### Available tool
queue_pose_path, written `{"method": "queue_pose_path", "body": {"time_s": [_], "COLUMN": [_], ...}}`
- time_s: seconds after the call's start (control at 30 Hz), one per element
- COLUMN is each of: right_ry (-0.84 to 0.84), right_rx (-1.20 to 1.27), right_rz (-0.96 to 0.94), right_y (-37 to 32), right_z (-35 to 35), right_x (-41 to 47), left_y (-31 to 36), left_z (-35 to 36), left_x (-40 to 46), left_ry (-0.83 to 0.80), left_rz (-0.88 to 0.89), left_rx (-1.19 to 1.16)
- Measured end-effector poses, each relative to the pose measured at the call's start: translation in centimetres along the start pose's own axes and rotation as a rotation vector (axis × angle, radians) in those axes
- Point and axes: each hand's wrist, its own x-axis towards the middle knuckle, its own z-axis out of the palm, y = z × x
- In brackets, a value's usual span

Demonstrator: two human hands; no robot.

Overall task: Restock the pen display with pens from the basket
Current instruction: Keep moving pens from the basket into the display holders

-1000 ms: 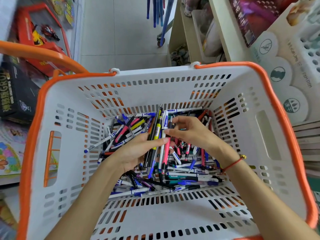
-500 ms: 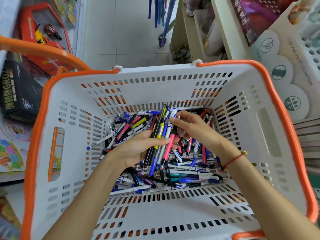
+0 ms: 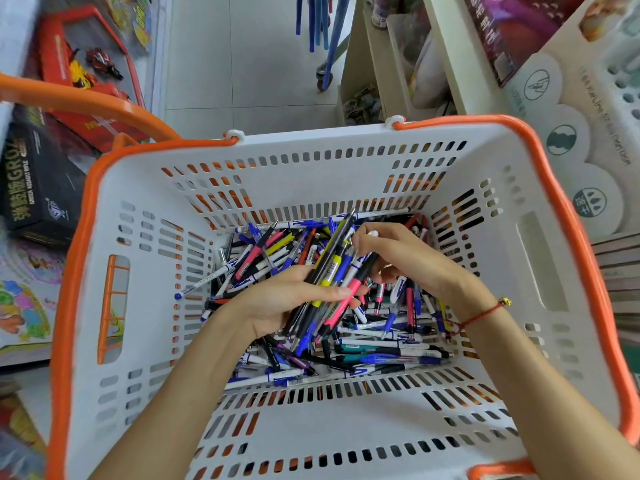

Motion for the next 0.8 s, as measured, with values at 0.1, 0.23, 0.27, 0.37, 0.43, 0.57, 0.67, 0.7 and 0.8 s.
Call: {"method": "queue_pose_path", "body": {"time_s": [0.1,0.23,0.27,0.37,0.43,0.57,0.67,0.7,0.8], "right_ry": [-0.026,0.002,0.004,0.02,0.025,0.011,0.088,0.147,0.371], "right_rx": [0.017,0.035,0.069,0.146,0.136,0.071,0.009,0.029,0.163], "right_rz": [0.027,-0.008,-0.012,-0.018,-0.02,-0.042,-0.148,-0.173,-0.182], "right_y": [-0.1,0.0,-0.1,-0.2,-0.2,-0.6,-0.8,-0.7,-0.3], "right_z": [0.1,0.1,0.0,-0.1,0.1,0.0,0.5,0.5,-0.8], "right_x": [-0.1,-0.1,-0.1,-0.2,-0.2,-0.6,-0.8,-0.7,-0.5], "left_y": [-0.7,-0.2,0.0,0.2,0.2,0.2,0.6,0.5,0.2], "left_z": [-0.9,-0.8,-0.7,-0.5,-0.4,-0.3,0.2,0.0,-0.1], "left_x": [0.6,0.2,0.0,-0.1,-0.2,0.0,-0.4,-0.3,-0.5], "left_ry": [0.037,0.044,0.042,-0.051,-0.053,0.015,0.071,0.043,0.002], "left_rz": [-0.021,-0.028,-0.028,-0.009,-0.009,-0.023,-0.042,-0.043,-0.049], "left_rx": [0.013,-0.066,-0.089,-0.201,-0.237,-0.12,-0.065,-0.081,-0.066]}}
